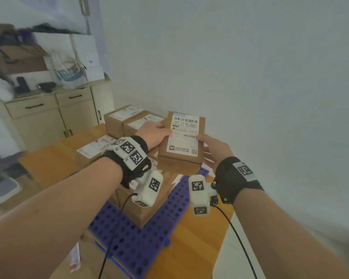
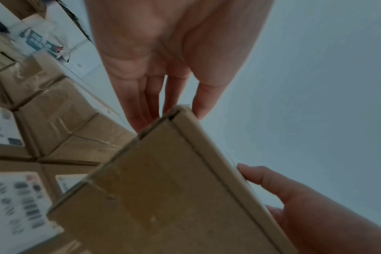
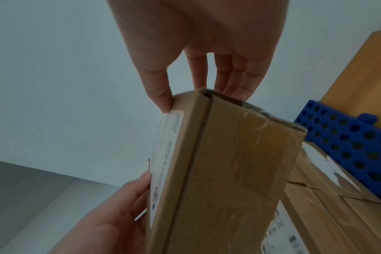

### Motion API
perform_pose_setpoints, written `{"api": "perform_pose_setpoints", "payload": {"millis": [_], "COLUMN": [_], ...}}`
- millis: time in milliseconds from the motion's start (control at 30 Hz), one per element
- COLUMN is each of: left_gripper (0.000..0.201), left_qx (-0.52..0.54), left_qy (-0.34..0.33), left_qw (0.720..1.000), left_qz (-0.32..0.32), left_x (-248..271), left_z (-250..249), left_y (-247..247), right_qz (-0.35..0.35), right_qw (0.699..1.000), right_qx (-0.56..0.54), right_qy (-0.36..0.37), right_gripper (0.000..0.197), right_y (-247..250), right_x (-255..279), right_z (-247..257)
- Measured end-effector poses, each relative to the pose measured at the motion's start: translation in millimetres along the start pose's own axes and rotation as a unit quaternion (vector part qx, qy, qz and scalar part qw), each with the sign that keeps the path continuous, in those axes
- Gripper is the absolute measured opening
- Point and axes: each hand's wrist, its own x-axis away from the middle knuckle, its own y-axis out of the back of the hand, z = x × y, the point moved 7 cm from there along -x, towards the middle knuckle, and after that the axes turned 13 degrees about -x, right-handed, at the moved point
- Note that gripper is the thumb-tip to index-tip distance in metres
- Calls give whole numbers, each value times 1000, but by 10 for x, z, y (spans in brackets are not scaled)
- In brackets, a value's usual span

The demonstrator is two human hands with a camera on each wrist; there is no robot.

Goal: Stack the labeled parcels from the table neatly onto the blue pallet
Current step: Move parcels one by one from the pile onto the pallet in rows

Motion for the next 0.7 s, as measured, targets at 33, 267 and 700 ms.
{"api": "perform_pose_setpoints", "payload": {"millis": [33, 267, 700], "left_gripper": [25, 27, 21], "left_qx": [-9, -37, -75], "left_qy": [-4, -54, -171], "left_qw": [1000, 997, 952], "left_qz": [-1, 52, 241], "left_x": [-99, -815, -1677], "left_z": [20, 160, 410], "left_y": [22, 117, 110], "right_qz": [-8, -88, -266], "right_qw": [1000, 996, 962], "right_qx": [3, -12, -5], "right_qy": [2, 26, 63], "right_gripper": [17, 12, 4], "right_y": [-51, -374, -656], "right_x": [-81, -522, -711], "right_z": [9, -26, -222]}}
